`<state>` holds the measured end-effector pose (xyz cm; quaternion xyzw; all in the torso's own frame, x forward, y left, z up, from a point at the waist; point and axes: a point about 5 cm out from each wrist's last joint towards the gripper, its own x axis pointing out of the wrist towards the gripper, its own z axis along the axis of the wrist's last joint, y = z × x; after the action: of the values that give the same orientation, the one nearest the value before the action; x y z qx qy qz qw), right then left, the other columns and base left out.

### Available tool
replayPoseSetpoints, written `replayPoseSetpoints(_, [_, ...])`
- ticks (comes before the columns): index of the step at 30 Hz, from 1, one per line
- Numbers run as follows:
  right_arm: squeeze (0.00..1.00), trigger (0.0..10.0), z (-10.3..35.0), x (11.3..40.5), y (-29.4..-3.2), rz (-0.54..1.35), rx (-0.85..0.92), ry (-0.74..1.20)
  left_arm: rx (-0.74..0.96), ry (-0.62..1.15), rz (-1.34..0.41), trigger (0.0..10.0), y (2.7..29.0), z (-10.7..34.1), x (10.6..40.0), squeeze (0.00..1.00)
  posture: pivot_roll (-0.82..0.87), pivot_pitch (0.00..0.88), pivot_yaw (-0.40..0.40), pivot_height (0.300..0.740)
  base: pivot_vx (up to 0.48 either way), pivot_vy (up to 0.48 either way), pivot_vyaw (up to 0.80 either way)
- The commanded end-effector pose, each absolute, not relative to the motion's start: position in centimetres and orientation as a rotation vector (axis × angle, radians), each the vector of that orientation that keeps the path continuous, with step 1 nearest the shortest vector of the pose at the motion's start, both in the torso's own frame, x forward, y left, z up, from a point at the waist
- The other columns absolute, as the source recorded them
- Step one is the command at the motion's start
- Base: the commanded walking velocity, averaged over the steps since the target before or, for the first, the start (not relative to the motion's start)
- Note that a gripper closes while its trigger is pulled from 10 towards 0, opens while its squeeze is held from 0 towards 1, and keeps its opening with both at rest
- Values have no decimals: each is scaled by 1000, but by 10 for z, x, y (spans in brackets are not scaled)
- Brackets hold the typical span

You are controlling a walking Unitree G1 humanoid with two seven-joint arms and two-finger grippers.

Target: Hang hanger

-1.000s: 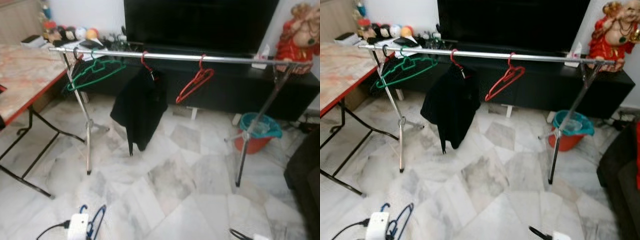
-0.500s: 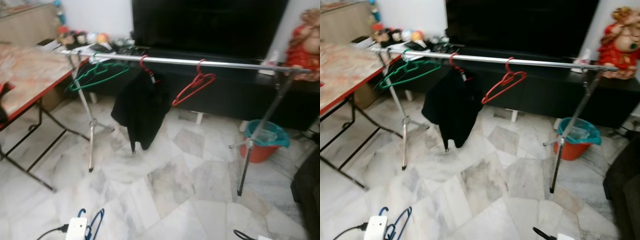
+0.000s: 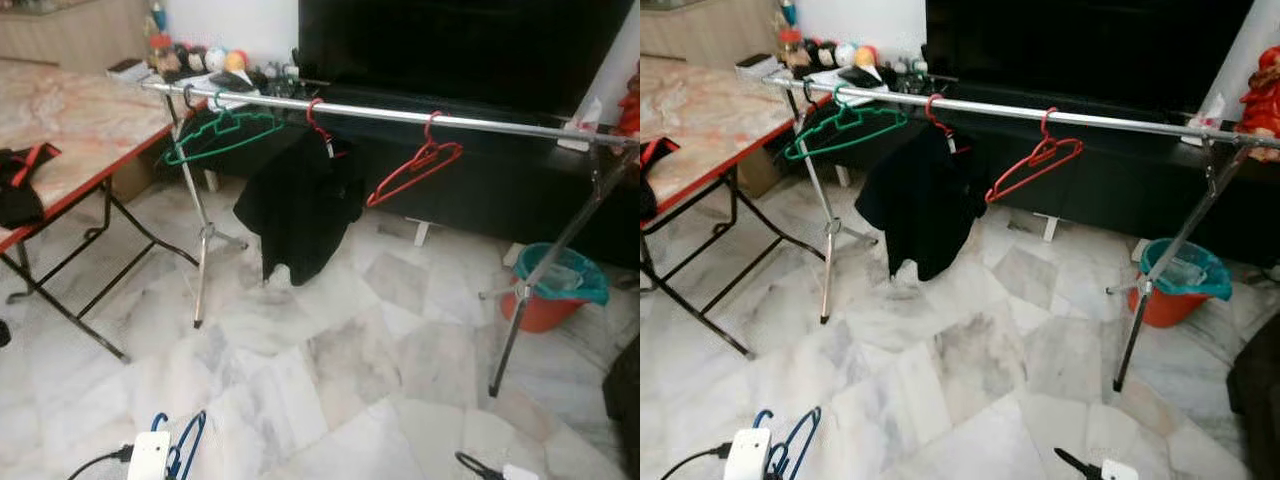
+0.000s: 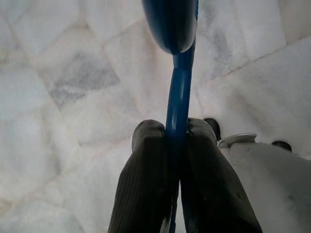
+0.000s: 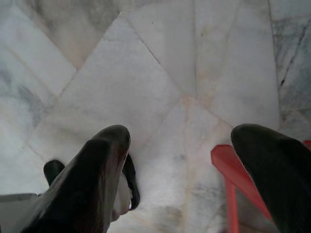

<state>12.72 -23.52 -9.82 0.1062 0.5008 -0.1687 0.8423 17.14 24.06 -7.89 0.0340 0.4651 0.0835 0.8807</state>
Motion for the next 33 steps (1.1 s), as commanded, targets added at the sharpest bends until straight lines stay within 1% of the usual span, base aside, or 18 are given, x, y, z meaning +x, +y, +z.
replayPoseSetpoints(1, [0, 10000, -100, 122, -236, -375, 231, 1065, 69, 961, 167, 10000, 239, -78, 173, 0, -76, 0, -46, 740, 259, 0, -587])
replayPoseSetpoints(12, [0, 10000, -98, 130, -232, -361, 225, 1047, 68, 966, 146, 10000, 236, -80, 173, 0, -75, 0, -46, 740, 276, 0, 0])
replayPoseSetpoints(29, [0, 10000, -97, 137, -228, -342, 221, 1051, 91, 964, 117, 10000, 232, -80, 175, 0, -71, 0, -45, 740, 368, 0, -625])
replayPoseSetpoints(33, [0, 10000, -97, 137, -229, -341, 219, 1050, 91, 965, 115, 10000, 231, -80, 175, 0, -71, 0, -48, 740, 379, 0, -256])
